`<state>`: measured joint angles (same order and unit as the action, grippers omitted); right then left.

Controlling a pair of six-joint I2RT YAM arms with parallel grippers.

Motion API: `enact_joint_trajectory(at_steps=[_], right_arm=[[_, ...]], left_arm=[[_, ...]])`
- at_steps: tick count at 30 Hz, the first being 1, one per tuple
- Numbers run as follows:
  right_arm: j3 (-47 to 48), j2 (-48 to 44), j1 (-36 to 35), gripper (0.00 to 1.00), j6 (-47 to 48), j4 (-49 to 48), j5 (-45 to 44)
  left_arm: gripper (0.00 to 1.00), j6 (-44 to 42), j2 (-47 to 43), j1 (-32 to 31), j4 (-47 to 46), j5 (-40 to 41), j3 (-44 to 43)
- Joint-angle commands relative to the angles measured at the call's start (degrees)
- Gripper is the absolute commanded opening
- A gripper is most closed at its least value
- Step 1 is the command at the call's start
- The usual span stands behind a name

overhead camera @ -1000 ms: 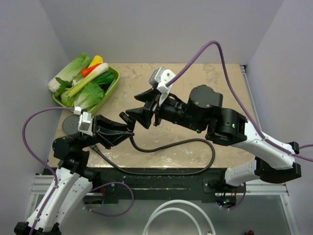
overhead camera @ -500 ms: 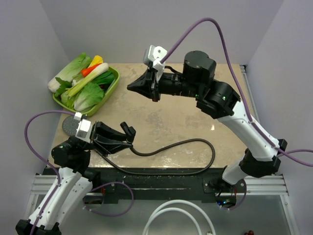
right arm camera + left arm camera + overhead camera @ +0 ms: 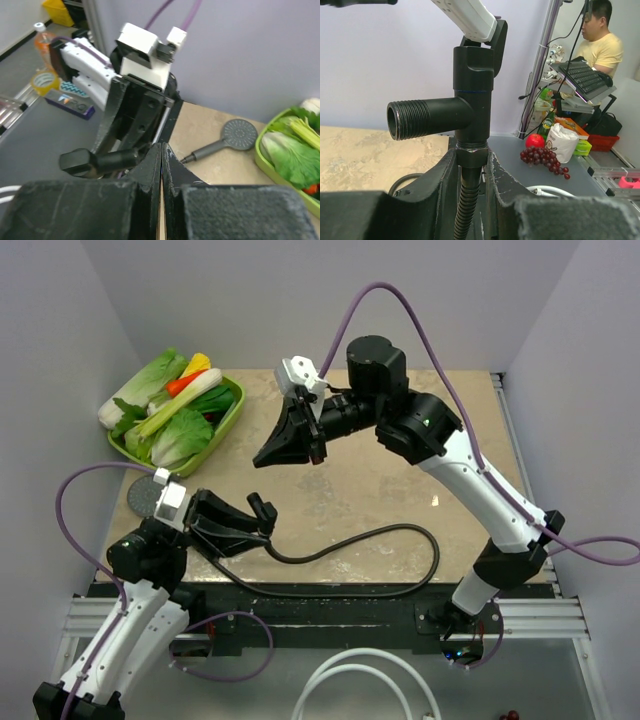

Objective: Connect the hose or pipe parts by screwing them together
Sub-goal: Install the adaptor on the pipeline.

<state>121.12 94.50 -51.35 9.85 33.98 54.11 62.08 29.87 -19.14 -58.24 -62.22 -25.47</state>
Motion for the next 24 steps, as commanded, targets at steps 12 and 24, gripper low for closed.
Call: enact_joint_trajectory(at_steps=[12, 24], right_arm=[[2.90, 3.67, -0.06, 0.00, 0.79, 2.58, 11.46], [2.28, 5.52, -2.43, 0.00, 1.40, 3.55, 12.34]], left_arm=[[0.00, 4.10, 3.44, -0.29, -7.33, 2.80, -0.10], [0.00, 3.39, 5.20, -0.90, -6.89, 3.33, -1.24]])
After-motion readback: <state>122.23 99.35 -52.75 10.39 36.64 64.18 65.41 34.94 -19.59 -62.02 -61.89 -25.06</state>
